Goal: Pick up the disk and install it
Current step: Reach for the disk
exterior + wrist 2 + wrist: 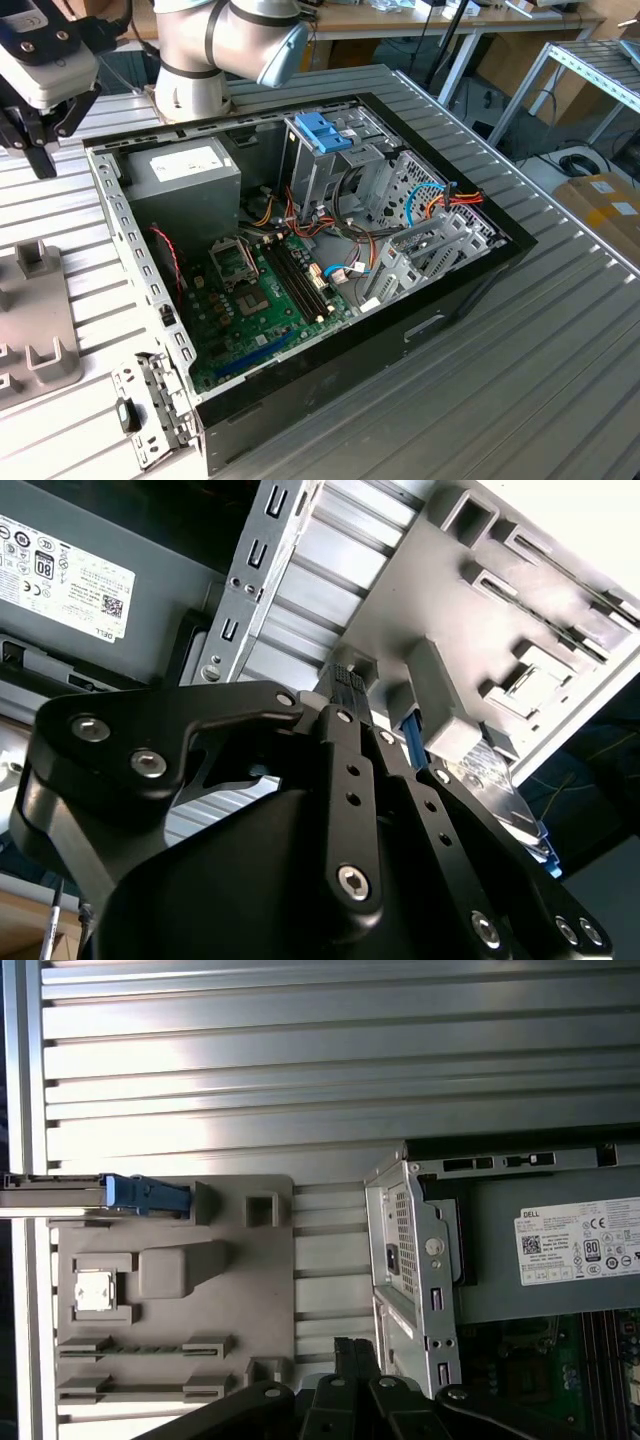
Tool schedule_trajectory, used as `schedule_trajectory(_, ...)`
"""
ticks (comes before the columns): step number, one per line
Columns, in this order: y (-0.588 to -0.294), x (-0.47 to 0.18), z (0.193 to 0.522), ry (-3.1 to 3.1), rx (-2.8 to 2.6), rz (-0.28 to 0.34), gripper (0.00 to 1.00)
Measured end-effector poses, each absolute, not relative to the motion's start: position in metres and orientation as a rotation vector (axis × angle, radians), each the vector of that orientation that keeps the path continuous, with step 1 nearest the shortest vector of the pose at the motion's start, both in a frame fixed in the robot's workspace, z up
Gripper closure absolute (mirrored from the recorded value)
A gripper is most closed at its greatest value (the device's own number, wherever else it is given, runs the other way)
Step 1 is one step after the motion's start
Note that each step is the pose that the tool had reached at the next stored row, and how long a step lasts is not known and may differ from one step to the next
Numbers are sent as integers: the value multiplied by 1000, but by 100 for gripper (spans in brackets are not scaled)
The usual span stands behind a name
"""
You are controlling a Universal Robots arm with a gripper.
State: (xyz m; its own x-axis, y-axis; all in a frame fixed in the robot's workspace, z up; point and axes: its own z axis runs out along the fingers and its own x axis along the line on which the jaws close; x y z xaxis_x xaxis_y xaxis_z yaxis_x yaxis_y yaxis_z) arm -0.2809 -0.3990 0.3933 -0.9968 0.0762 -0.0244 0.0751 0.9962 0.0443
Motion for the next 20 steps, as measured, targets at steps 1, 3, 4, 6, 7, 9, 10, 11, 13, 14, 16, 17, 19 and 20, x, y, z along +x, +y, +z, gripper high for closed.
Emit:
schedule_trajectory(1, -399, -282, 393, 3113, 118, 68, 90)
schedule_trajectory(3, -399, -284, 393, 3112, 118, 68, 90)
schedule_trajectory(4, -399, -286, 393, 3112, 118, 68, 90)
schedule_trajectory(6, -399, -287, 393, 3112, 118, 68, 90)
schedule_trajectory(7, -399, -288, 393, 3112, 118, 68, 90)
schedule_trajectory(9, -399, -291, 393, 3112, 118, 68, 90)
schedule_trajectory(10, -399, -292, 393, 3112, 118, 68, 90)
schedule_trajectory(11, -399, -292, 393, 3112, 118, 68, 90)
schedule_trajectory(13, -399, -294, 393, 3112, 118, 68, 90)
schedule_trajectory(14, -399, -294, 393, 3112, 118, 68, 90)
schedule_trajectory(16, -399, -295, 393, 3112, 118, 68, 90)
schedule_trajectory(17, -399, -296, 393, 3112, 118, 68, 90)
schedule_trajectory(19, -399, -296, 393, 3113, 118, 69, 90)
schedule_trajectory(20, -399, -296, 393, 3115, 118, 71, 90)
